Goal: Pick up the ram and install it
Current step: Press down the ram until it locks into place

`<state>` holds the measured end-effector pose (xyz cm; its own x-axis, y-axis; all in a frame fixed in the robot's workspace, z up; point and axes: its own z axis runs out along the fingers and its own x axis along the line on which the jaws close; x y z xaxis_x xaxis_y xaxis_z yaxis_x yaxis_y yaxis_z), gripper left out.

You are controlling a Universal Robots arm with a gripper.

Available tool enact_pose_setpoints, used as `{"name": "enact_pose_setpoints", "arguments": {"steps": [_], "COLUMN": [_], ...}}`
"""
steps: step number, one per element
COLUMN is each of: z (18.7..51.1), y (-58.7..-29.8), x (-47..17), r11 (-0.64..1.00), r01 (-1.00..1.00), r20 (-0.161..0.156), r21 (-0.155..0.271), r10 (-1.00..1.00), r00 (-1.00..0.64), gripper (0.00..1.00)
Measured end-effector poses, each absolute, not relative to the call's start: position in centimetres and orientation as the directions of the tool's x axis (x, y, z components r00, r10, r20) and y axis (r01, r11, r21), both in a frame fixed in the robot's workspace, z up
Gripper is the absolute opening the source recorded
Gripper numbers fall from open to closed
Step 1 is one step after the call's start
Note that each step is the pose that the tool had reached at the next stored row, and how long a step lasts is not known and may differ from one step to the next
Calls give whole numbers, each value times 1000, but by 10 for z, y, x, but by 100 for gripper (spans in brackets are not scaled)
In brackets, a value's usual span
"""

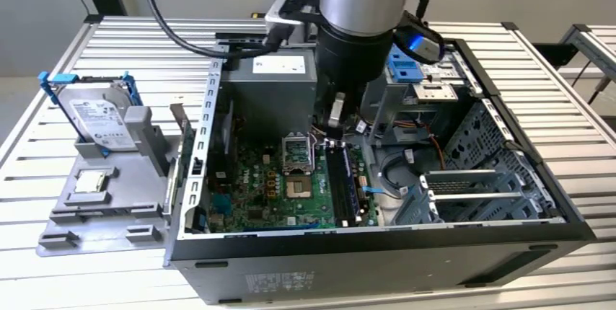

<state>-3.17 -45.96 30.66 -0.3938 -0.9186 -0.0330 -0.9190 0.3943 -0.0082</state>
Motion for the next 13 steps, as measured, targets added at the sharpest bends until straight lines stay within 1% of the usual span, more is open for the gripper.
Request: {"name": "enact_pose_setpoints", "arguments": {"steps": [4,8,13], "z": [323,341,361], "y": [-452,-440,-426], "x": [-51,-71,-92], "r11": [588,776,924], "r01": [-809,-630,-382], "r20": [-36,-37,-34], "r21": [2,14,29], "r10": [-808,-630,-381], "r00": [-588,-776,-924], "gripper": [0,0,0]}}
